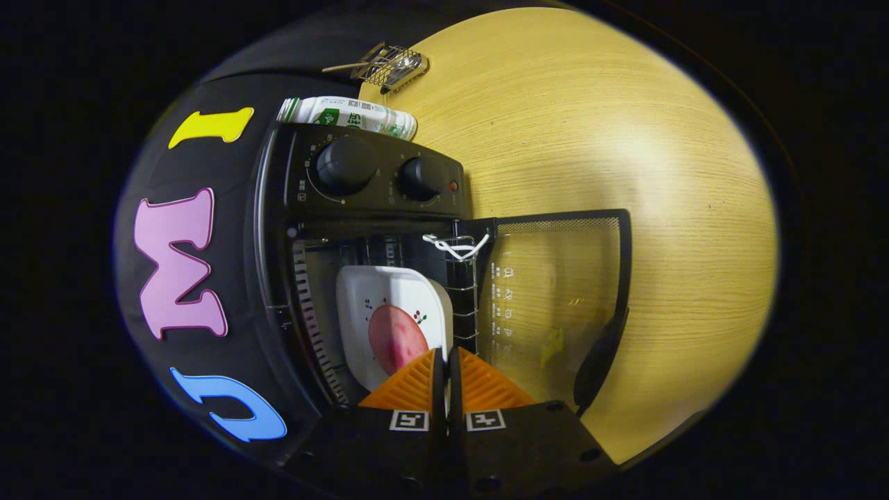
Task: Open the toaster oven, put the food inside, and close the toaster oven door.
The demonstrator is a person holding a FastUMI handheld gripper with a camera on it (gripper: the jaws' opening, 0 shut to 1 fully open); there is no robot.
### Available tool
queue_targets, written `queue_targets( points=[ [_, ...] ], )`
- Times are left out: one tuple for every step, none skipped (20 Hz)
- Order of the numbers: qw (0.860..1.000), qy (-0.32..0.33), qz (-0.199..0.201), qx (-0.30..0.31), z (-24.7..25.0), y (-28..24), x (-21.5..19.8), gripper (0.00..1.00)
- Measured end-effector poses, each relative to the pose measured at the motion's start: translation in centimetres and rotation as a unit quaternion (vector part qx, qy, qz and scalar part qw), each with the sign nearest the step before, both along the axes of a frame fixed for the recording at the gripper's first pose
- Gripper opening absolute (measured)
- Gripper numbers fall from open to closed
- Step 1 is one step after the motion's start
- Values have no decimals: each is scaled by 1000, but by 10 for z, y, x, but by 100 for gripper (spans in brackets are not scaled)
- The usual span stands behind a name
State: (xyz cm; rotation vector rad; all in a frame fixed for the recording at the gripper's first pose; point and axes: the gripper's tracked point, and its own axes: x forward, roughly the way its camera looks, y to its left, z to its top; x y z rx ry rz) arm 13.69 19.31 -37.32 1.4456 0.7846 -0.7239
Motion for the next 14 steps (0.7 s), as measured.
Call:
queue_targets(
  points=[
    [1000, 5, 0, 0, -4, 3, 3, 5],
    [1000, 11, -1, -2, -8, 5, 4, 5],
    [1000, 14, -5, -2, -10, 6, 5, 5],
    [1000, 15, -9, -1, -12, 7, 7, 5],
    [1000, 13, -11, -4, -14, 6, 10, 5],
    [1000, 10, -11, -6, -14, 6, 11, 5],
    [1000, 10, -10, -7, -15, 6, 13, 5],
    [1000, 11, -11, -7, -17, 7, 13, 5],
    [1000, 11, -12, -5, -17, 7, 14, 5],
    [1000, 10, -14, -6, -17, 7, 13, 5],
    [1000, 9, -14, -8, -18, 7, 15, 5],
    [1000, 4, -13, -6, -17, 7, 15, 6],
    [1000, -1, -14, 1, -15, 11, 16, 9],
    [1000, -8, -17, 11, -11, 9, 17, 11]
  ],
)
